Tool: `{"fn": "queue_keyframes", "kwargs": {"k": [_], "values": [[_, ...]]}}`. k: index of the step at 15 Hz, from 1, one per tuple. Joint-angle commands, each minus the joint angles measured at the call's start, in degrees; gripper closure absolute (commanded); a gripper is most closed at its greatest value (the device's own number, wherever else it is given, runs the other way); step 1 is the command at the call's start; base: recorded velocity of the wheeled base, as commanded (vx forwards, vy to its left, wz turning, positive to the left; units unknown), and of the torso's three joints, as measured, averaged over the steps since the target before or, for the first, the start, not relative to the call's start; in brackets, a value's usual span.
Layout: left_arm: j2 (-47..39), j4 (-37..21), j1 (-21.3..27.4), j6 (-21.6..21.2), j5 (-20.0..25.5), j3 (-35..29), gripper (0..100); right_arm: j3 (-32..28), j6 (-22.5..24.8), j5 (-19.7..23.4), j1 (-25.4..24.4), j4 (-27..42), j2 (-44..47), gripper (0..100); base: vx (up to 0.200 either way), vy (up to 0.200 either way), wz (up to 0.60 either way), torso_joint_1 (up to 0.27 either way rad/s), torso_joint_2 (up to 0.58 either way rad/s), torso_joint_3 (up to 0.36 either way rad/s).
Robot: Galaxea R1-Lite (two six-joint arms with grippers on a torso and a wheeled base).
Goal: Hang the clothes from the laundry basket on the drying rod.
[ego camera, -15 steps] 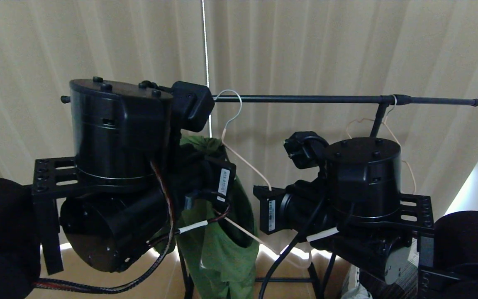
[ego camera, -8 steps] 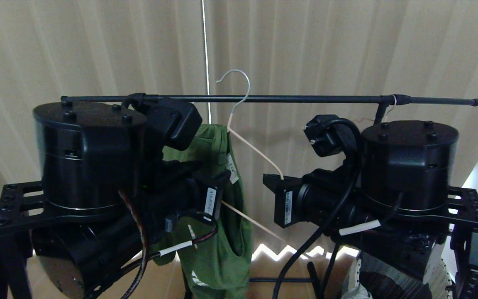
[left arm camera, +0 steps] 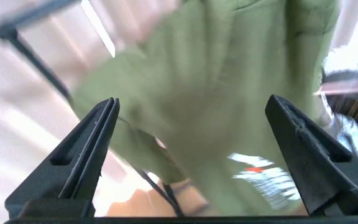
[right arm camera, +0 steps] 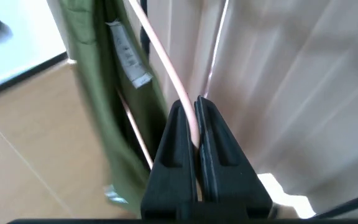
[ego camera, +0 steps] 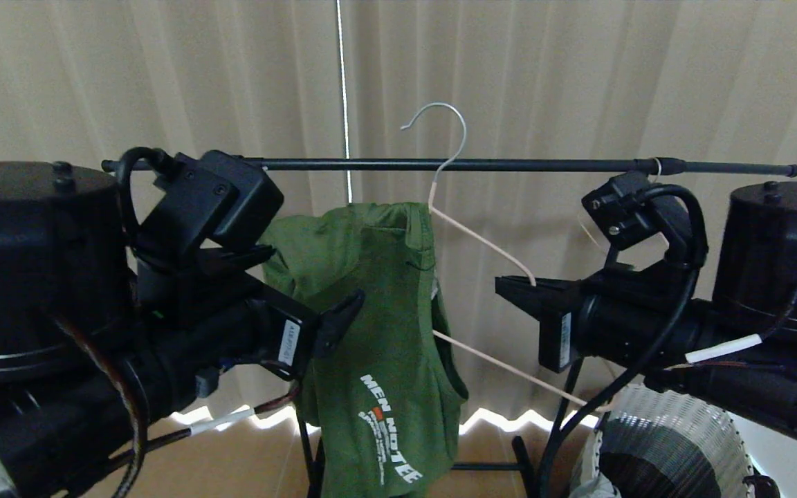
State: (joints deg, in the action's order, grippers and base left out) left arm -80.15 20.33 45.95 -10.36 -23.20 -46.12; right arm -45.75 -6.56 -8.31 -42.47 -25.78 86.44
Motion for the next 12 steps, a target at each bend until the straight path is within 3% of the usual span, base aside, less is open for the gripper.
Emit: {"fn": "queue_keyframes", "kwargs": {"k": [1,3,5,6,7,10,12], "values": [[4.6,0.1,-5.4,-4.9,5.9,0.2,0,1.5,5.0,5.9,6.1,0.2,-3.7,100,0.000,0.000,0.00,0.000,0.00,0.000],[7.0,0.1,-9.7,-11.5,16.0,0.1,0,2.2,7.2,9.6,8.1,0.3,-3.8,100,0.000,0.000,0.00,0.000,0.00,0.000],[7.4,0.1,-11.8,-20.2,20.4,-0.1,0,2.5,7.3,9.7,8.1,0.3,-3.9,100,0.000,0.000,0.00,0.000,0.00,0.000],[7.4,0.1,-11.8,-20.6,20.5,-0.2,0,2.4,7.2,9.7,8.1,0.3,-3.9,100,0.000,0.000,0.00,0.000,0.00,0.000],[7.0,0.1,-11.7,-26.2,22.9,-0.3,0,2.2,7.3,9.9,7.7,0.2,-3.7,100,0.000,0.000,0.00,0.000,0.00,0.000],[2.5,0.1,-11.6,-31.9,23.9,-2.1,0,2.2,7.3,12.0,6.5,-0.1,-3.9,100,0.000,0.000,0.00,0.000,0.00,0.000],[-0.3,1.7,-11.6,-32.0,23.9,-3.5,0,2.3,7.3,12.0,5.2,-0.2,-4.4,100,0.000,0.000,0.00,0.000,0.00,0.000]]}}
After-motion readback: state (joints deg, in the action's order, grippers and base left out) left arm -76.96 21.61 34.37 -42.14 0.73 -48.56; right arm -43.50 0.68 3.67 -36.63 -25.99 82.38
